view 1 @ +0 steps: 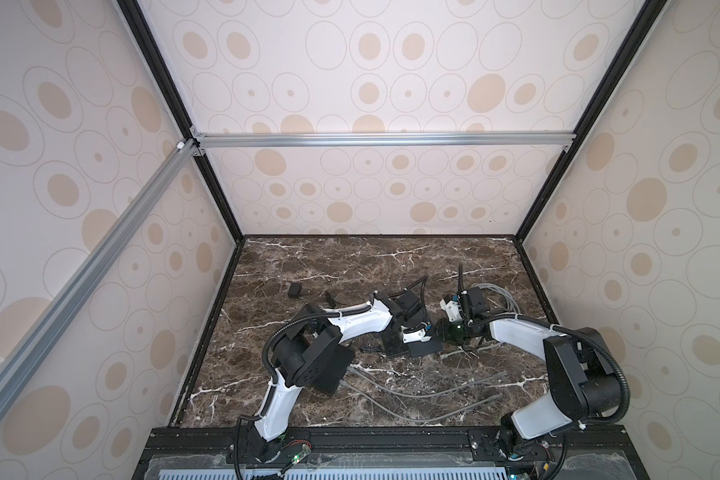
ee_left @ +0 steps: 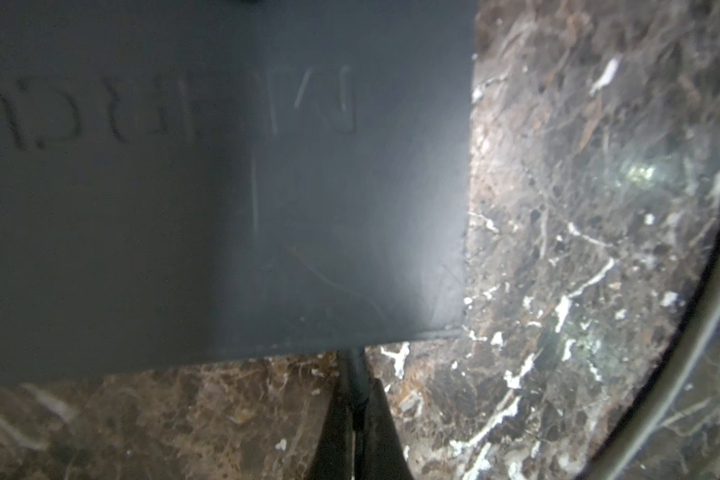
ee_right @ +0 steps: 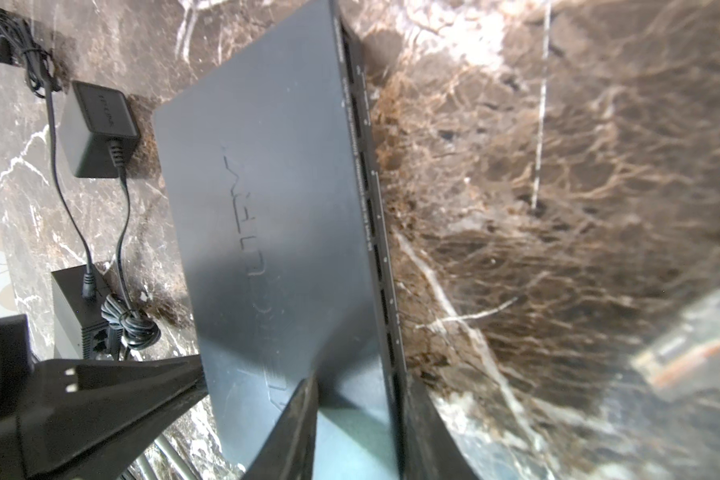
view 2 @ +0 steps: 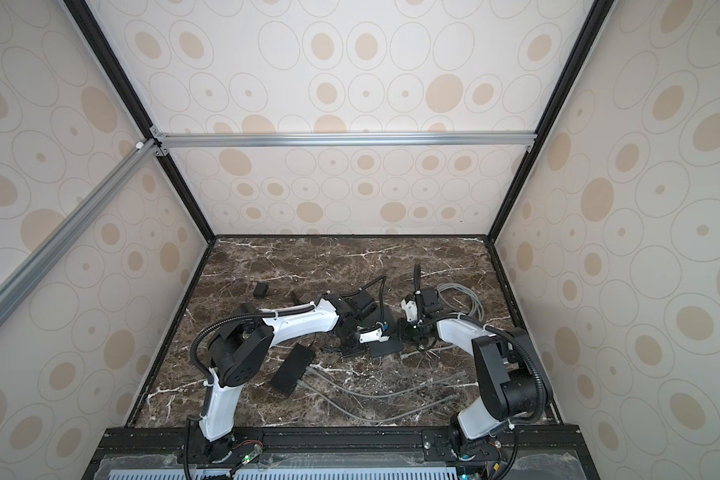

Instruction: Insert the plug into the switch port

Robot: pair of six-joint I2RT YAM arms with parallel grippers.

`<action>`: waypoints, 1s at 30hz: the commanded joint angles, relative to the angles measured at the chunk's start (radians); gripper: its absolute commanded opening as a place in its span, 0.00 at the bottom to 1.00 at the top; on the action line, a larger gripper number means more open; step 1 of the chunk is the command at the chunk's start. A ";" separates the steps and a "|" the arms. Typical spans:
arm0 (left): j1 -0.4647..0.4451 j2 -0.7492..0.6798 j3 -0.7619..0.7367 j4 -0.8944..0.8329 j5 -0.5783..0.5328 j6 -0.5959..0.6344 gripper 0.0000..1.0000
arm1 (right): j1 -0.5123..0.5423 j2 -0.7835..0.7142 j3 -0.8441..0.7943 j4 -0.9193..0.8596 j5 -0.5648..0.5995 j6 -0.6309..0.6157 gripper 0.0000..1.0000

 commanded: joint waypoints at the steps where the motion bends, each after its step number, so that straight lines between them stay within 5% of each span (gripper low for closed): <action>1: -0.012 0.060 -0.006 0.070 0.032 -0.003 0.00 | 0.026 0.049 -0.050 -0.057 -0.088 -0.024 0.33; 30: 0.032 0.097 0.009 0.128 0.074 -0.059 0.00 | 0.228 -0.192 -0.246 0.199 -0.096 0.329 0.28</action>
